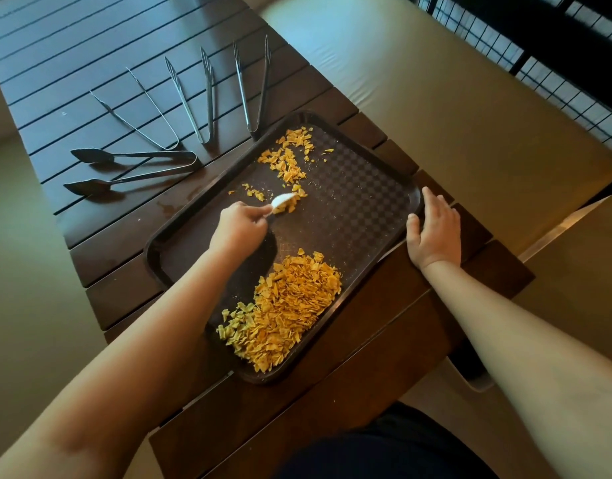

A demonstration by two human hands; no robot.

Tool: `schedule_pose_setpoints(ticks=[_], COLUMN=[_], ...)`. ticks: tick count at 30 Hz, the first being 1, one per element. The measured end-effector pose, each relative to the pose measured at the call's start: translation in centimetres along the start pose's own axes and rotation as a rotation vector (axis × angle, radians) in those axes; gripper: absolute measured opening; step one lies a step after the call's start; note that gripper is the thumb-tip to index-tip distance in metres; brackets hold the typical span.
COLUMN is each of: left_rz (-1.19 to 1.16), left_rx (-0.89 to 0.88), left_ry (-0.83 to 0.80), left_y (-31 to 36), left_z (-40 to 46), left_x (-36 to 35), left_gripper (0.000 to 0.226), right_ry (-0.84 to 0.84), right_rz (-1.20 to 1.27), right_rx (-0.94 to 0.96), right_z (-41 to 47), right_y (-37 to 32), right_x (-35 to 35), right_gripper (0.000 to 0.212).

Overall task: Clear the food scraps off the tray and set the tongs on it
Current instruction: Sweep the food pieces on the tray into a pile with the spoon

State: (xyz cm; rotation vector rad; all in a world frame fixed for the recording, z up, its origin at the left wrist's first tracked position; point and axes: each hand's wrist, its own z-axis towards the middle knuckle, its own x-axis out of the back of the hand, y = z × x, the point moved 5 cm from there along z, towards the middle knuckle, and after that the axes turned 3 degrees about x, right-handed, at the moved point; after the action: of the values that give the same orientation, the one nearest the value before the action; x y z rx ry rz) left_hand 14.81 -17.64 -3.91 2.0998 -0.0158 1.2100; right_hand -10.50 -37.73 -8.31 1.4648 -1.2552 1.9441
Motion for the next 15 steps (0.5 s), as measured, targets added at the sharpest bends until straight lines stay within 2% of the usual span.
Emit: schedule_pose_setpoints(ticks=[2,5,8,10,12,15], left_rz=[0.071,-0.014,-0.141,-0.142,-0.127,-0.129], left_rx=[-0.065,-0.102,0.024,0.127,0.186,0.163], left_ry=[-0.013,0.044,0.200,0.260,0.256,0.182], left_y=[-0.4,-0.9,-2.5,-3.7,-4.3,-3.6], left_z=[-0.8,-1.1,-0.4,0.0,0.2,0.5], left_x=[0.0,0.7,2.5,3.3,3.5,2.7], left_gripper=[0.030,0.030,0.035,0.040,0.042,0.040], right_ry=[0.003,0.001,0.000,-0.003,-0.002,0.000], right_rz=[-0.004,-0.005,-0.005,-0.003,-0.005,-0.006], right_rx=[0.000,0.000,-0.002,-0.006,-0.006,-0.006], right_z=[0.1,0.1,0.0,0.0,0.0,0.0], right_y=[0.0,0.0,0.0,0.0,0.0,0.0], right_x=[0.0,0.0,0.0,0.0,0.0,0.0], right_gripper=[0.062,0.063,0.063,0.063,0.063,0.062])
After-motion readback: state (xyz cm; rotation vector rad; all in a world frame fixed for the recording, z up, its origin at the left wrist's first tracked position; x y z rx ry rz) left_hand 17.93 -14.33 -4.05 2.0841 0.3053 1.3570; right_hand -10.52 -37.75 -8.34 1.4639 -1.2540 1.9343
